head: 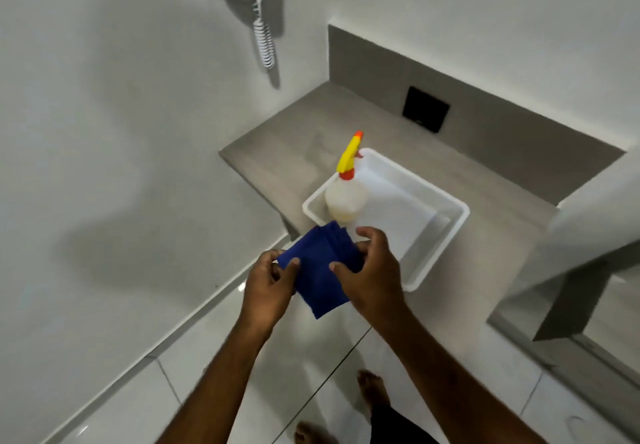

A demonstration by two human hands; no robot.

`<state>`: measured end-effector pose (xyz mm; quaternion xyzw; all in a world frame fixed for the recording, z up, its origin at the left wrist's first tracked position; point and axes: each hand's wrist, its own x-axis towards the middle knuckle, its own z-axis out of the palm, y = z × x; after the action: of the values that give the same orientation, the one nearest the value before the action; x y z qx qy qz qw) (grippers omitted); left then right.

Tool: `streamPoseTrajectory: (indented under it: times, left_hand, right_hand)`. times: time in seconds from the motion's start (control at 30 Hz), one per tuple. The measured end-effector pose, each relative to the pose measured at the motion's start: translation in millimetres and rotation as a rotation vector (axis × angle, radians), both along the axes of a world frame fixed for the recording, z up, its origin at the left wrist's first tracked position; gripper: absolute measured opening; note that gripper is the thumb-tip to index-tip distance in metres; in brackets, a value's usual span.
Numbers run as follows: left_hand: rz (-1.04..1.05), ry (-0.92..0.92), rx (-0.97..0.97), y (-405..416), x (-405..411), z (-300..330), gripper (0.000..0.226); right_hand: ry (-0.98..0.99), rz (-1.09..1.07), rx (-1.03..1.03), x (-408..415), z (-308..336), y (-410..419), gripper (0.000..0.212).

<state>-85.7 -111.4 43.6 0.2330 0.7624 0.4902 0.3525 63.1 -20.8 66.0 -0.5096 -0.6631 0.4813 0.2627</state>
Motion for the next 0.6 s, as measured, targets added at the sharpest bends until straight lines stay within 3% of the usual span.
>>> streamPoseTrajectory:
  times: [0.17, 0.27, 0.47, 0.6]
  left_hand:
    - [-0.203, 0.405, -0.151, 99, 49, -6, 0.017]
    - [-0.371, 0.601, -0.298, 141, 70, -20, 0.029]
    - [-0.575, 0.940, -0.556, 172, 77, -51, 0.029]
    - [-0.648, 0.957, -0.636, 172, 72, -63, 0.027]
  right_hand:
    - [-0.171, -0.014, 0.022, 53, -3, 87, 0.041]
    - [-0.324, 0.019, -0.017, 68, -22, 127, 0.040]
    - [-0.496, 0.190, -0.026, 61, -74, 160, 0.041]
    - [-0.603, 0.306, -0.020, 54, -93, 171, 0.041]
